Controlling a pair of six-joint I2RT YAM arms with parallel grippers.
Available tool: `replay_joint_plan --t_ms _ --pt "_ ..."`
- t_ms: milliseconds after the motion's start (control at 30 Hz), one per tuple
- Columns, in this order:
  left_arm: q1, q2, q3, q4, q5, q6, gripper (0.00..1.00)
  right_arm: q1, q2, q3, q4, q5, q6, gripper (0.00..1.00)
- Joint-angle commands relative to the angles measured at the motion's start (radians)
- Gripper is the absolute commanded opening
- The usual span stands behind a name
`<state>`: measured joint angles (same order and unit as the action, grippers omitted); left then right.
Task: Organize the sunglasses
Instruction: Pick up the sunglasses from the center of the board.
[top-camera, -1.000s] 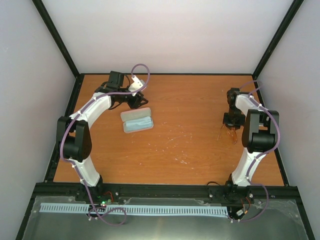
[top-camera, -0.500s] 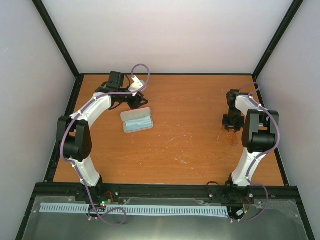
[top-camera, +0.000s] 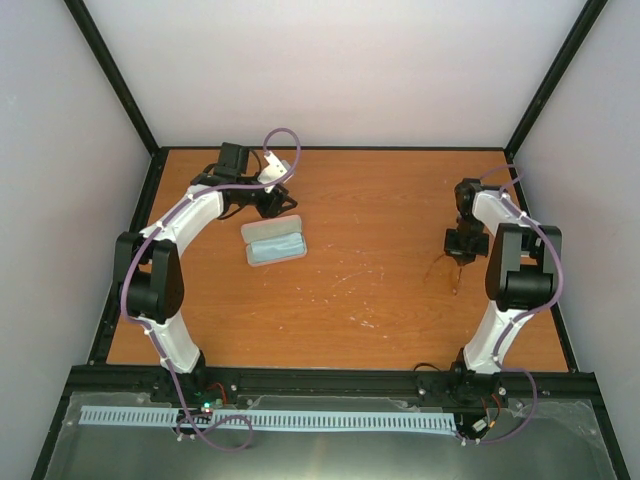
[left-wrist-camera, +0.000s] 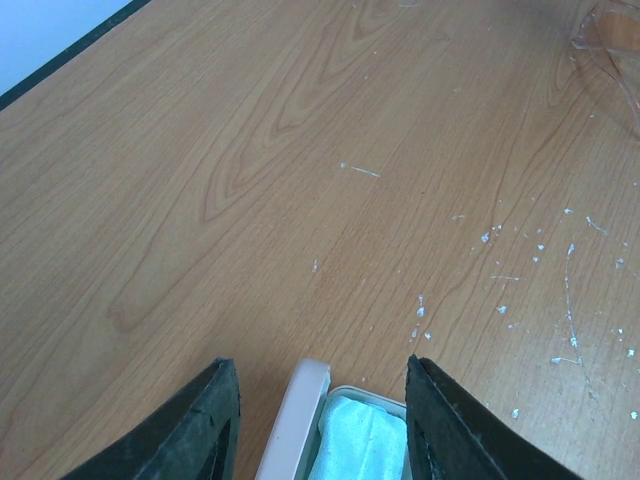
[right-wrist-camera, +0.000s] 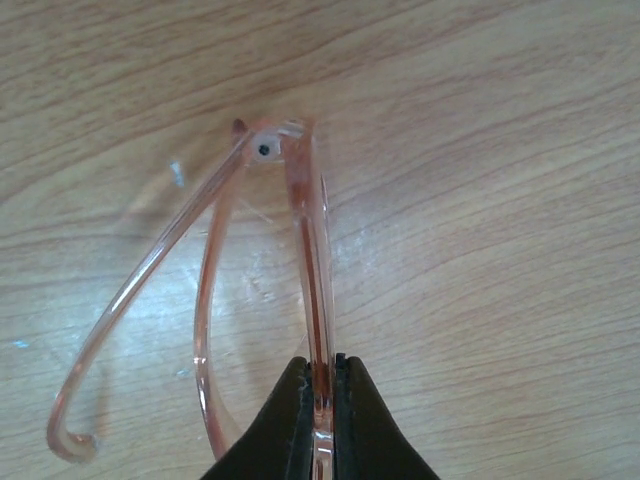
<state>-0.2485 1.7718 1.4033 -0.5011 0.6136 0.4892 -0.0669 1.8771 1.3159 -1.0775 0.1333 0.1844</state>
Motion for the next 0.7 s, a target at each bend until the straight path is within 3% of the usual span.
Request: replay_joint_plan --t_ms 0,233,333,433,567,667 --pt "-0.008 -0.006 0.018 0.011 0.024 0.008 0.47 -0.002 -0.062 -0.013 0.002 -0.082 0.023 0.03" --pt "-0.058 0.006 0.045 -0.009 0.069 0.018 0.48 0.007 -0.187 -0.016 0.065 -0.345 0.004 0.03" --pt "-0.105 0.007 0.056 -0.005 0.072 0.016 0.39 0.013 -0.243 -0.059 0.133 -0.509 0.002 0.03" --pt "-0.139 0.007 0.098 -0.002 0.117 -0.043 0.30 0.015 -0.302 -0.142 0.250 -0.700 0.034 0.03" --pt "-0.153 -0.012 0.183 0.010 0.198 -0.152 0.30 0.031 -0.366 -0.267 0.485 -0.931 0.138 0.03" --pt "-0.181 -0.072 0.189 0.022 0.209 -0.174 0.30 0.062 -0.385 -0.309 0.622 -1.001 0.215 0.03"
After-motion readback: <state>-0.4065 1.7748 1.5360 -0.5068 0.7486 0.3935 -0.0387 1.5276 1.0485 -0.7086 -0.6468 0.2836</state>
